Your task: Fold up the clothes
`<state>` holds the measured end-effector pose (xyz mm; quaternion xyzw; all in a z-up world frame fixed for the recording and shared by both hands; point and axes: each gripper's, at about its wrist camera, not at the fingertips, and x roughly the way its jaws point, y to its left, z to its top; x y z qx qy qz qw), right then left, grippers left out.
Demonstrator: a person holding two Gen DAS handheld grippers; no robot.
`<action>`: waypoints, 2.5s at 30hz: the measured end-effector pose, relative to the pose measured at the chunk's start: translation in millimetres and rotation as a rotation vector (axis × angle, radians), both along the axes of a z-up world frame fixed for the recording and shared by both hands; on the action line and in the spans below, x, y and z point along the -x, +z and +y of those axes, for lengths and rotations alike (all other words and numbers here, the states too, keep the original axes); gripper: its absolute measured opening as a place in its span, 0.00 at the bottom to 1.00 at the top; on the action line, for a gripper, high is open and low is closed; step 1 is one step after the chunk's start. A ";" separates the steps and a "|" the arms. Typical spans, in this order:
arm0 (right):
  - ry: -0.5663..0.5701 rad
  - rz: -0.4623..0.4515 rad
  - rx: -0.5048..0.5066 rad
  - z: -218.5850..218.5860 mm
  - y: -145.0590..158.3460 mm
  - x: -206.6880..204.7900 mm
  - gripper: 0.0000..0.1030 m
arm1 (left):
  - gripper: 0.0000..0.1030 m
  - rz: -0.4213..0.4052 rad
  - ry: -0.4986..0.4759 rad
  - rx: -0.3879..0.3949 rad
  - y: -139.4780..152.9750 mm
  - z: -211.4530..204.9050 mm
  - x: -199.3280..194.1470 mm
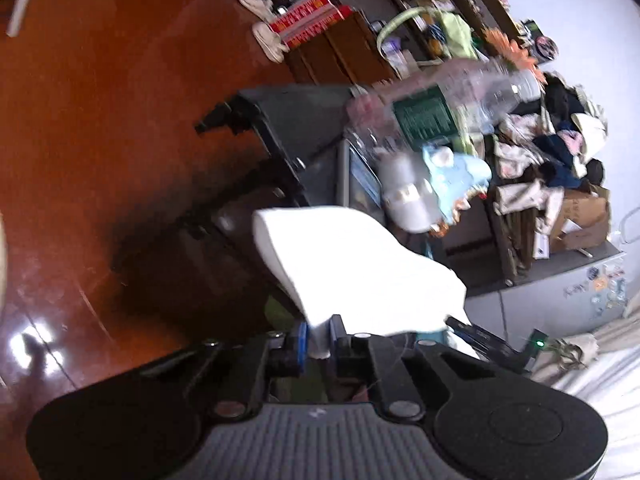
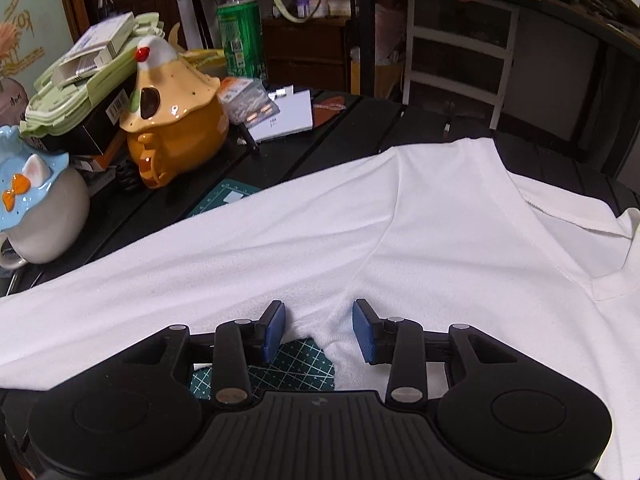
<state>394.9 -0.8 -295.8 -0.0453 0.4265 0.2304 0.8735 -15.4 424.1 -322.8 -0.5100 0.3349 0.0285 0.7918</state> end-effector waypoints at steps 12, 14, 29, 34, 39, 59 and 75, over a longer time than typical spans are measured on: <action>-0.005 -0.129 0.086 17.0 25.7 -87.0 0.36 | 0.09 -0.025 0.069 -0.022 -10.9 23.7 -41.5; -0.032 -0.087 0.097 25.6 15.4 -107.7 0.35 | 0.09 -0.023 0.063 -0.029 -12.8 22.7 -46.5; -0.119 -0.075 0.041 28.4 -15.7 -135.3 0.21 | 0.36 -0.148 0.151 0.253 -66.9 34.3 -22.9; -0.122 -0.078 0.042 28.5 -14.8 -135.2 0.21 | 0.36 -0.162 0.163 0.286 -89.5 33.5 -17.4; -0.138 -0.080 0.038 29.0 -14.7 -134.0 0.21 | 0.00 -0.265 0.175 0.358 -100.9 27.2 -22.5; -0.173 -0.093 0.052 32.2 -15.6 -156.9 0.18 | 0.01 -0.059 0.165 0.055 -2.6 54.3 -41.9; -0.131 -0.309 0.014 -241.3 147.3 -23.9 0.40 | 0.17 -0.302 -0.152 -0.206 131.4 -83.7 -87.0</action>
